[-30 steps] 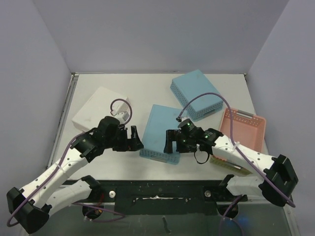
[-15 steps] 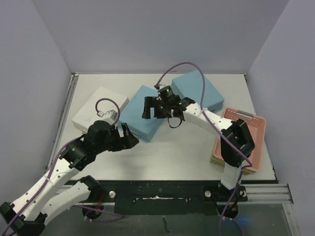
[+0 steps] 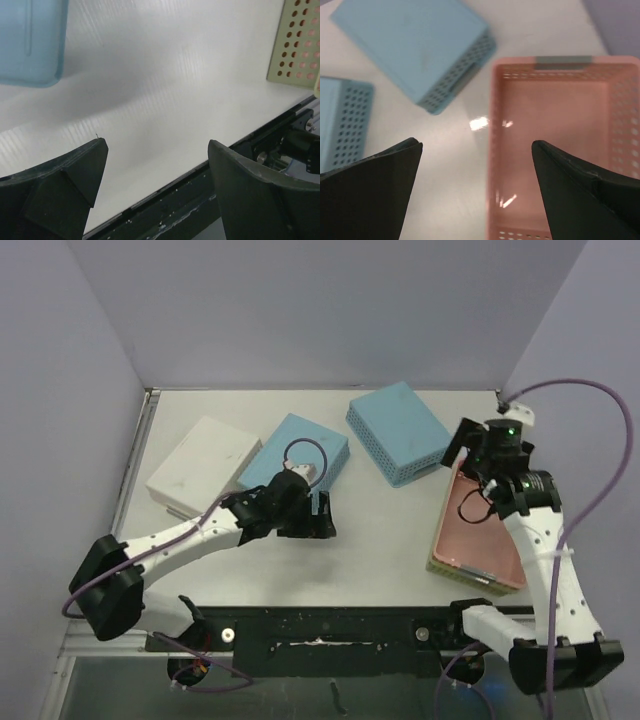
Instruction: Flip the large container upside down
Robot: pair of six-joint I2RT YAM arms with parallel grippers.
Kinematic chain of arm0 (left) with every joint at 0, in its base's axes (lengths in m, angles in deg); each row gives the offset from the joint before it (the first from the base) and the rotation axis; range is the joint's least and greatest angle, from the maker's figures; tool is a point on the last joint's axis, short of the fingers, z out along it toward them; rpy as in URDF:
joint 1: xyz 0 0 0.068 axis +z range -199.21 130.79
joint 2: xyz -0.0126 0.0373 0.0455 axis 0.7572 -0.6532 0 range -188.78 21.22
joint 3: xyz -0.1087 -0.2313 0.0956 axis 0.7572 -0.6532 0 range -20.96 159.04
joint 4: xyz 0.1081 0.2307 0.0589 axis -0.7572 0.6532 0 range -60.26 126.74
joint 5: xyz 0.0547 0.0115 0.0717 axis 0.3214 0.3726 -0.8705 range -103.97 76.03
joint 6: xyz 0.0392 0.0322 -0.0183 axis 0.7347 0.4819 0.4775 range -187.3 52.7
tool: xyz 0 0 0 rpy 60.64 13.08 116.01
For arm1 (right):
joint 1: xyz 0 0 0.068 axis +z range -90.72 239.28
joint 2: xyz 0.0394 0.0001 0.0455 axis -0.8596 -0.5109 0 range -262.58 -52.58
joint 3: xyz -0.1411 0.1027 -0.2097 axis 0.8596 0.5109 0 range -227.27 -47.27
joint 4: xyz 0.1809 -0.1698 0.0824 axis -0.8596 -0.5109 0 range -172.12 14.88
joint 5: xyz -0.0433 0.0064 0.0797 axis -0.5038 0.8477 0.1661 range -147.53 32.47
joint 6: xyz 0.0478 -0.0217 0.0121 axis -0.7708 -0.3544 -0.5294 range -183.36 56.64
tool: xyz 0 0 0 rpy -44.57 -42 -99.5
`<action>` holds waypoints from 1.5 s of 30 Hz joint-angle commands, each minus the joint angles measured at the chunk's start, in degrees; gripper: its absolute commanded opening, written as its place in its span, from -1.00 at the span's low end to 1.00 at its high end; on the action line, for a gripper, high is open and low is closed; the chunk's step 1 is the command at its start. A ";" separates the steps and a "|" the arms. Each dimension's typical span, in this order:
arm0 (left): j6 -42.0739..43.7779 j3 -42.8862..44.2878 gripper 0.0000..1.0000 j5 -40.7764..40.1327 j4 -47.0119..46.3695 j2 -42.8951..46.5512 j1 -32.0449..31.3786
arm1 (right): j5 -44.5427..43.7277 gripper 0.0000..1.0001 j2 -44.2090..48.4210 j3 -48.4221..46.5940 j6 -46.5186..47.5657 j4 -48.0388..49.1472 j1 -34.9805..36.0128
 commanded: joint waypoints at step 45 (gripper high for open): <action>13.80 26.70 0.66 4.77 -0.53 -13.79 17.36 | 13.92 -1.00 8.08 -3.48 5.86 -12.46 -12.60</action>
